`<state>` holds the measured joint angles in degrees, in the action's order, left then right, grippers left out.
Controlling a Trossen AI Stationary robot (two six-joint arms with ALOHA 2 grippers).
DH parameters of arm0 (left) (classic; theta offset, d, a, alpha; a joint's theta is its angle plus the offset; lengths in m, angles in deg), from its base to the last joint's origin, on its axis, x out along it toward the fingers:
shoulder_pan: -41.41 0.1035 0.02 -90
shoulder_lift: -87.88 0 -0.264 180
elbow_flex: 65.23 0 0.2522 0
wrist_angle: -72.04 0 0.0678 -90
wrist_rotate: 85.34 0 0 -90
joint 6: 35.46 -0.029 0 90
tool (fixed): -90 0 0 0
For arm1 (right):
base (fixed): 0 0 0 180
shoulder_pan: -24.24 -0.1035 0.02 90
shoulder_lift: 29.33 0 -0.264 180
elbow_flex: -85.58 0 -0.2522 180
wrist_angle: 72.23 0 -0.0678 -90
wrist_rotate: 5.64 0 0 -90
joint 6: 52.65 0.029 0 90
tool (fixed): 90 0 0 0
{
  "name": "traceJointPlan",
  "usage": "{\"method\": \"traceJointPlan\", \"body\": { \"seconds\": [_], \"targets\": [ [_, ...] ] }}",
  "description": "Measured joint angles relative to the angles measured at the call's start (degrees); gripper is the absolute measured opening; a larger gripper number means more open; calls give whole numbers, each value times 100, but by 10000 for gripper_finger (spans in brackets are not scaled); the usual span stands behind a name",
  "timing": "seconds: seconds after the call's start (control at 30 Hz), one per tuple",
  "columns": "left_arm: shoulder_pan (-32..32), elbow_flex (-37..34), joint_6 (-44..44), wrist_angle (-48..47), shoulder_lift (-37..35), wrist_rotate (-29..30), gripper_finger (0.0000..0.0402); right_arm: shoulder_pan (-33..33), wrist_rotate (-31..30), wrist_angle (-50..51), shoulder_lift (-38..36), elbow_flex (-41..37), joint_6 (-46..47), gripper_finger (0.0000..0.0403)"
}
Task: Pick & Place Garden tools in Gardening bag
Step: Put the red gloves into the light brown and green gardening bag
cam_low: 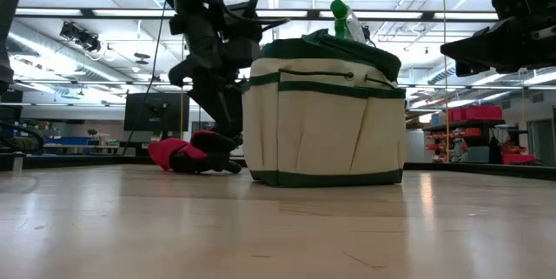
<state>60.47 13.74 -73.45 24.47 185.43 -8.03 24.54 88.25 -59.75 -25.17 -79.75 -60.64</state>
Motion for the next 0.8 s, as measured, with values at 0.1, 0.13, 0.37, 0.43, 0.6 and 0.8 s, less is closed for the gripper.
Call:
{"method": "traceJointPlan", "body": {
  "seconds": [0.1, 0.13, 0.37, 0.43, 0.6, 0.8],
  "targets": [
    [1, 0, 72, -2, 7, 19, 232, 0, -1, 0, 1, -1, 0, 2],
    [1, 0, 75, 24, 7, 31, 228, 2, 1, 2, 0, 0, 0, 2],
    [1, 0, 174, 30, 7, 40, 161, 0, 0, 2, 0, 0, 0, 2],
    [1, 0, 179, 33, 7, 42, 143, 0, 1, 2, 2, 0, 0, 2],
    [1, 0, 179, 33, 7, 42, 106, 0, 0, 0, 0, 0, 0, 2],
    [1, 0, 185, 33, 7, 42, 76, 0, 1, 2, 0, 0, 0, 2]
  ]
}}
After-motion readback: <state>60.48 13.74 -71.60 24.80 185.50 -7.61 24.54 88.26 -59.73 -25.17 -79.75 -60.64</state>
